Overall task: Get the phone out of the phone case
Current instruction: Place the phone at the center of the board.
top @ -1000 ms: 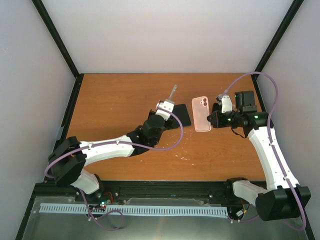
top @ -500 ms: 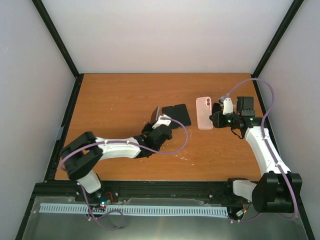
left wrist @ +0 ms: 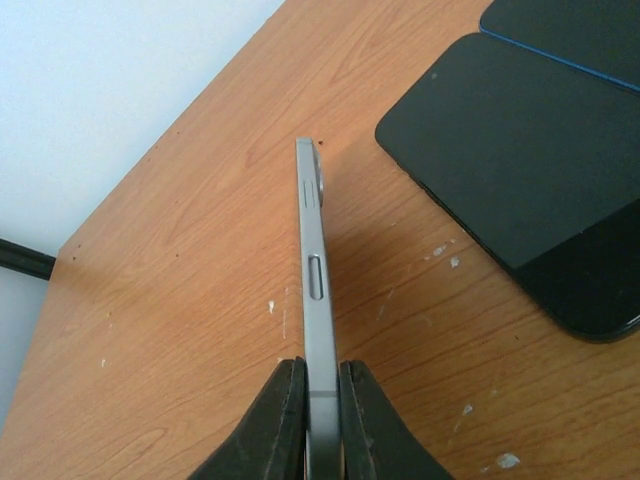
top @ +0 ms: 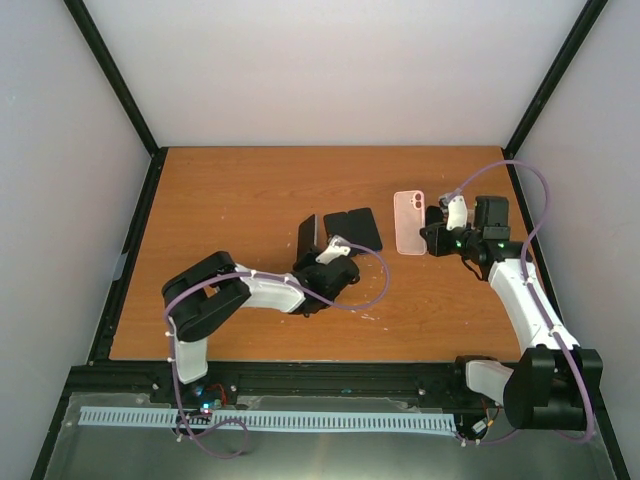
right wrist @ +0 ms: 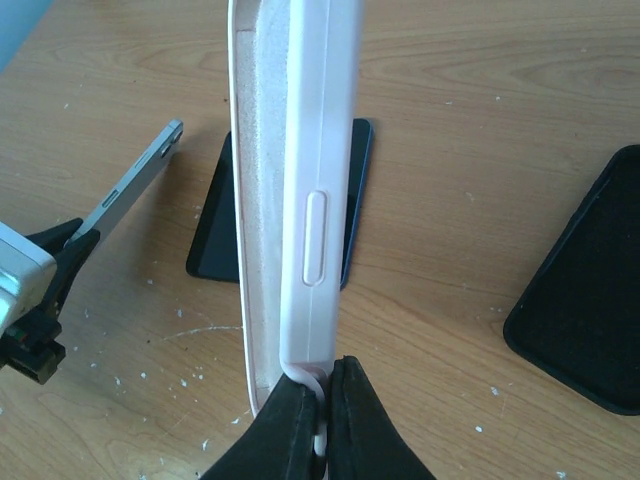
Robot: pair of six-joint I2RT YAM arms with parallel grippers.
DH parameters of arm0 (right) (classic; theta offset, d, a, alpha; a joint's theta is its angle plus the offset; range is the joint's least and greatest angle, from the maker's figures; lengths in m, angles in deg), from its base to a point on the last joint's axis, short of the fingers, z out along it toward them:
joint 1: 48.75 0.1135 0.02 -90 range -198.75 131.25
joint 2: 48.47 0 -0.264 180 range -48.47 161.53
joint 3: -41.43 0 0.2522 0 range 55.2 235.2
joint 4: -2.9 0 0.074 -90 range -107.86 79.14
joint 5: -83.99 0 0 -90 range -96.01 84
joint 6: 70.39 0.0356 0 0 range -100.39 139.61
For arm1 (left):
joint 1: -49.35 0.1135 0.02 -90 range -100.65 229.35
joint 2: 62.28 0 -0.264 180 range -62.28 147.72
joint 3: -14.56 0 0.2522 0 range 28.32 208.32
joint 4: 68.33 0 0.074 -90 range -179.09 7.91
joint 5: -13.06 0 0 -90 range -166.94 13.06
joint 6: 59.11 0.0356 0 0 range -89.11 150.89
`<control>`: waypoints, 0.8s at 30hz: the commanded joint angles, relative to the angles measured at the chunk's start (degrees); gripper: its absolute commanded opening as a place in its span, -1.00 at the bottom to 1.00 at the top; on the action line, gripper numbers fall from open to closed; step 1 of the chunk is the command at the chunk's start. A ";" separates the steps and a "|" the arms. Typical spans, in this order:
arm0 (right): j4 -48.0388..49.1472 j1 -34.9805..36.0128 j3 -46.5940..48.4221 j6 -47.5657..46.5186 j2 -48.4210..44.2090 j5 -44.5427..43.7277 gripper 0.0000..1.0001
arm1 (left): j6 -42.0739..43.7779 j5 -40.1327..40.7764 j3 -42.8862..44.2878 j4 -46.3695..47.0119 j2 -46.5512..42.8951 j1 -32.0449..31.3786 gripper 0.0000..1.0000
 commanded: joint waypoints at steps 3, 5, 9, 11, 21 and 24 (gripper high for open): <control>2.45 -1.00 -1.11 -1.05 -1.06 -0.35 -0.94 | 0.78 -6.05 2.32 -1.43 4.77 0.07 -0.75; 2.16 -1.54 -0.99 -1.31 -0.66 -0.54 -0.94 | 1.18 -6.23 2.71 -1.44 5.88 0.12 -0.69; 2.07 -2.74 -1.07 -1.31 -0.49 0.23 -0.95 | 1.39 -7.16 2.71 -1.07 6.61 0.06 -0.44; 2.09 -3.16 -1.11 -1.28 -0.42 0.37 -0.94 | 1.40 -7.84 2.80 -0.75 7.05 0.12 -0.40; 2.04 -4.25 -1.28 -1.34 -0.79 1.03 -0.95 | -0.24 -10.22 5.01 -2.16 5.91 0.08 0.01; 2.07 -4.47 -1.42 -1.41 -1.15 1.20 -0.94 | -2.76 -13.76 4.21 -4.64 -0.24 0.19 0.33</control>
